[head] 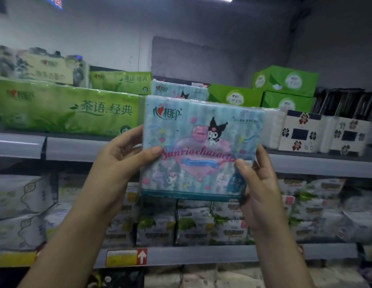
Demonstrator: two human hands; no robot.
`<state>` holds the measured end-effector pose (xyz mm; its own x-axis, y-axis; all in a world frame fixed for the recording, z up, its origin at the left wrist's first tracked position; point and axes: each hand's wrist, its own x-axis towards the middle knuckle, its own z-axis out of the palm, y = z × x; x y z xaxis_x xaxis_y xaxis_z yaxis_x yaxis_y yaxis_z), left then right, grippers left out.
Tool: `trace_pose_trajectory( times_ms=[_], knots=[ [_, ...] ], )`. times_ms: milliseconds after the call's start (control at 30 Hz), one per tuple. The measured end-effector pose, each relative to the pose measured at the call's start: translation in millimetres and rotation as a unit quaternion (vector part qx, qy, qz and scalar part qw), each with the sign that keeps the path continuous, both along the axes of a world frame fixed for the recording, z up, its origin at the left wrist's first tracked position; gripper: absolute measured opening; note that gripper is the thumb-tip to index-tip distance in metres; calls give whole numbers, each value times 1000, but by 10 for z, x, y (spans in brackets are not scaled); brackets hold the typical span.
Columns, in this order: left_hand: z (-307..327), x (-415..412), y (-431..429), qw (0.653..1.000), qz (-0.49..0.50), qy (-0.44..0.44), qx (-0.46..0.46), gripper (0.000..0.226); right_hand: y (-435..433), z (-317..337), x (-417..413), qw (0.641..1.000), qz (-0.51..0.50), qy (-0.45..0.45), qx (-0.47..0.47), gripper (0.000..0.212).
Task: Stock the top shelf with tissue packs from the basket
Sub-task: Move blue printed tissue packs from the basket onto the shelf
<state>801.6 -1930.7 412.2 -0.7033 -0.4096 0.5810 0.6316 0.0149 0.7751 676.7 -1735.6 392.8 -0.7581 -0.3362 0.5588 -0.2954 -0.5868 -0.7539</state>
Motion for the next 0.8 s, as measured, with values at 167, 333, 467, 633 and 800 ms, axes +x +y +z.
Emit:
trace_pose_trajectory(
  times_ms=[167,333,467,633,800],
  knots=[
    [201,-154,-16,999,12,24,-21,64,-50,222,-160,1000,14,20,-17,90],
    [333,-252,-88,998,9,43,-44,66,-87,353,-278,998,20,48,-22,85],
    [406,-339,-174,998,32,41,-39,82,-168,396,-346,999,22,35,-19,101],
    [609,-449,-233,996,36,52,-60,64,-260,517,-461,998,37,34,-40,87],
    [826,-569,-347,991,58,2,-119,61,-282,637,-597,998,25,56,-31,78]
  ],
)
